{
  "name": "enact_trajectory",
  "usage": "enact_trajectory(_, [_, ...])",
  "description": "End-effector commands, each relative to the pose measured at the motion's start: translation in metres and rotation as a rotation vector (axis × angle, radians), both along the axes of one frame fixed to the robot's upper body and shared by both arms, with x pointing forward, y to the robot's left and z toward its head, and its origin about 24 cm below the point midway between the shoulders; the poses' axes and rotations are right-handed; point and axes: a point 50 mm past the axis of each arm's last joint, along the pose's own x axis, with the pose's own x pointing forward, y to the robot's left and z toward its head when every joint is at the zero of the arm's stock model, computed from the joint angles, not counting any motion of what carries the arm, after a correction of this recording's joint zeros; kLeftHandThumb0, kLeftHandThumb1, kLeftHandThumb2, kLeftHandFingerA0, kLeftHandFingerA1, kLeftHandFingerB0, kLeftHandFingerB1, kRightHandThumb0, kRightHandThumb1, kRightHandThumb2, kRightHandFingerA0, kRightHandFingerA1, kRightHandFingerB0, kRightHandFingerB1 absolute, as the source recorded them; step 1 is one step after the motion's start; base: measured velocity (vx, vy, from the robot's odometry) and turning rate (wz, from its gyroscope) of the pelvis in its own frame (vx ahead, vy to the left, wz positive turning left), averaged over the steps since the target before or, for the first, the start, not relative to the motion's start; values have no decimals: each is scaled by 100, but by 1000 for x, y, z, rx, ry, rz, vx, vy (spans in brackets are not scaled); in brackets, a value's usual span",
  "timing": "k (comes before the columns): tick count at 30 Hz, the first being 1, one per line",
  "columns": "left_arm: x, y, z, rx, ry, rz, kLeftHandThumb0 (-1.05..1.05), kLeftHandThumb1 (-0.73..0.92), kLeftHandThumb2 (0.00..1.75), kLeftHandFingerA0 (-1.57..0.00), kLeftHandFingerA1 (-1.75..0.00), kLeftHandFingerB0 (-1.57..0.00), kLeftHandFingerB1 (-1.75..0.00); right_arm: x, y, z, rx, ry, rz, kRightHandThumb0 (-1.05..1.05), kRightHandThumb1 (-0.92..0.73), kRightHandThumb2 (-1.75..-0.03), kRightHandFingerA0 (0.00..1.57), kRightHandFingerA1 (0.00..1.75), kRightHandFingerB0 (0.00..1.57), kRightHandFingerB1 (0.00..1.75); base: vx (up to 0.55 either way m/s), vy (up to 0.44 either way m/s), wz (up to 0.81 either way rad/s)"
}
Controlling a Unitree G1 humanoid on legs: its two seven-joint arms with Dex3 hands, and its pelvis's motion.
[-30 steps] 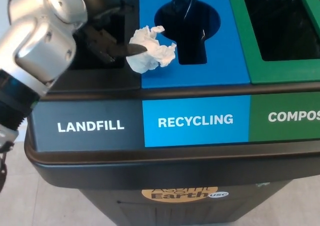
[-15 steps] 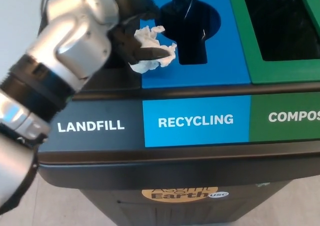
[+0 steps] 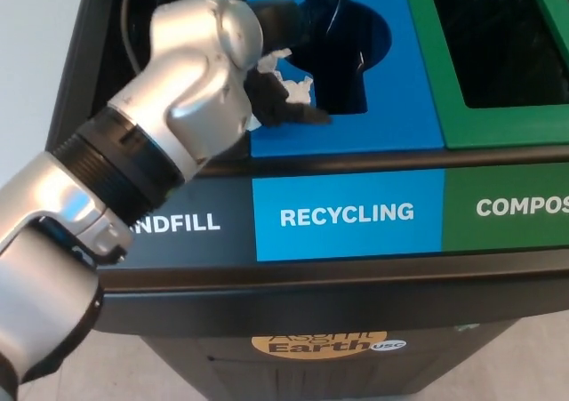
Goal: The robot walks towards the trash can and uses its left hand to grab the trash lying on trashcan and throw it inside
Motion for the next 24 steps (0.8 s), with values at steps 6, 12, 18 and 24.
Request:
enact_trajectory(6, [-6, 6, -29, 525, -63, -153, -78, 44, 93, 0, -44, 0, -9, -2, -5, 5, -33, -10, 20, -59, -61, -58, 20, 48, 30, 35, 0, 0, 0])
enact_trajectory(12, [-9, 27, -46, 785, -21, -123, -73, 41, 86, 0, -30, 0, -16, -5, -6, 6, -66, -2, 36, -68, -48, -83, 17, 54, 26, 48, 0, 0, 0])
enact_trajectory(18, [-10, 31, -57, 940, -61, -131, -11, 44, 80, -1, -47, -4, -28, 0, -3, 8, -106, -9, 91, -64, -49, -81, 18, 52, 28, 48, 0, 0, 0])
enact_trajectory(24, [-13, 28, -70, 719, -347, -217, -22, 59, 62, -84, -153, -50, -49, 9, 1, 11, -165, -33, 140, -57, -63, -59, 28, 45, 38, 38, 0, 0, 0])
